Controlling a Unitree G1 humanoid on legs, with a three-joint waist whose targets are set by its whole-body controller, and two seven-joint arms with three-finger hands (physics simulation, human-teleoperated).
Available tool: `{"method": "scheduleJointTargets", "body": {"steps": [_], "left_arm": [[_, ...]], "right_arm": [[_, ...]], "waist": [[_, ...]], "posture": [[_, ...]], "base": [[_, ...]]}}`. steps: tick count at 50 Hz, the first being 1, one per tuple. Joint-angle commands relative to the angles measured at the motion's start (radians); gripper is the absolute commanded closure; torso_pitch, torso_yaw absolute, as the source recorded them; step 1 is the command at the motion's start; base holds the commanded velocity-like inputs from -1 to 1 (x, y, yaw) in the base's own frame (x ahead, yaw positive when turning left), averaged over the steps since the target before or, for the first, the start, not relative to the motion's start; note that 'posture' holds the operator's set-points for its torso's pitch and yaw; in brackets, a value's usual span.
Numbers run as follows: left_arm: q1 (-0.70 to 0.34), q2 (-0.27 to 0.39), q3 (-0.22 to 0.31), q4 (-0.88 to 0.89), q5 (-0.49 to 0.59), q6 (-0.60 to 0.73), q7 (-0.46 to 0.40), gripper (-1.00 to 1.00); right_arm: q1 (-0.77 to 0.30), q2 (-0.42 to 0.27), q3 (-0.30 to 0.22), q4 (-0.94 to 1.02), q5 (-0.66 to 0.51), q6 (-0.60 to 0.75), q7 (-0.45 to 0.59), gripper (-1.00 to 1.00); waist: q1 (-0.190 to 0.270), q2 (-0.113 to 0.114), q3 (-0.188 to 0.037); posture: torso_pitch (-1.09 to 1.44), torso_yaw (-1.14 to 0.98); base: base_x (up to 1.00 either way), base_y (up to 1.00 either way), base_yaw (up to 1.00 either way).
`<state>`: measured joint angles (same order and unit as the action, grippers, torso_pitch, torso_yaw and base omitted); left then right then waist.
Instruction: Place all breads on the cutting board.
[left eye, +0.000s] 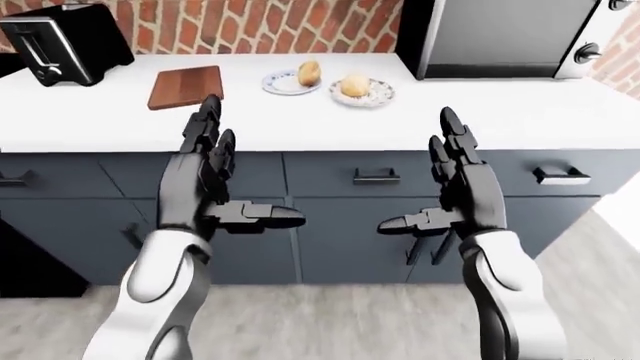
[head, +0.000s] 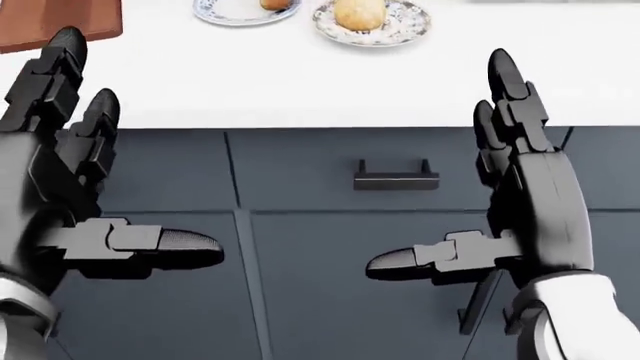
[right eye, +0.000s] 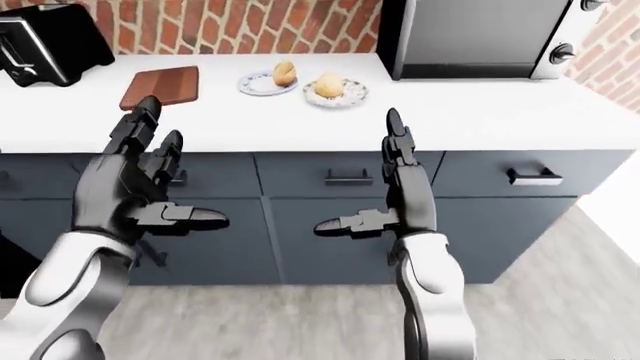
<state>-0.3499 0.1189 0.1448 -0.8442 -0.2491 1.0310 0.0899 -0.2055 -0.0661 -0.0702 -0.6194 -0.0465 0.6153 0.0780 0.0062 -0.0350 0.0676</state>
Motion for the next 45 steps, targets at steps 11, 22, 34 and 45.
{"method": "scheduleJointTargets", "body": {"steps": [11,22,34,45], "left_arm": [[-0.062,0.028,0.042,-0.061,-0.043,0.010,0.027,-1.00],[-0.087,0.042,0.043,-0.081,-0.063,0.042,0.043,-1.00],[-0.150,0.060,0.070,-0.110,-0.123,0.119,0.080,-1.00],[-0.179,0.087,0.116,-0.145,-0.190,0.172,0.105,-1.00]], "right_arm": [[-0.075,-0.013,0.003,-0.099,-0.005,0.036,0.011,-1.00],[-0.107,-0.038,-0.039,-0.178,0.026,0.105,-0.010,-1.00],[-0.127,-0.069,-0.080,-0.257,0.086,0.150,-0.042,-1.00],[-0.155,-0.080,-0.045,-0.294,0.044,0.196,-0.021,-1.00]], "waist": [[-0.010,0.066,-0.061],[-0.002,0.066,-0.028],[-0.020,0.058,-0.059],[-0.040,-0.005,-0.021]], "posture": [[0.00,0.00],[0.00,0.00],[0.00,0.00],[0.00,0.00]], "base": [[0.52,0.23,0.00],[0.12,0.05,0.00],[0.00,-0.28,-0.17],[0.00,-0.04,0.00]]}}
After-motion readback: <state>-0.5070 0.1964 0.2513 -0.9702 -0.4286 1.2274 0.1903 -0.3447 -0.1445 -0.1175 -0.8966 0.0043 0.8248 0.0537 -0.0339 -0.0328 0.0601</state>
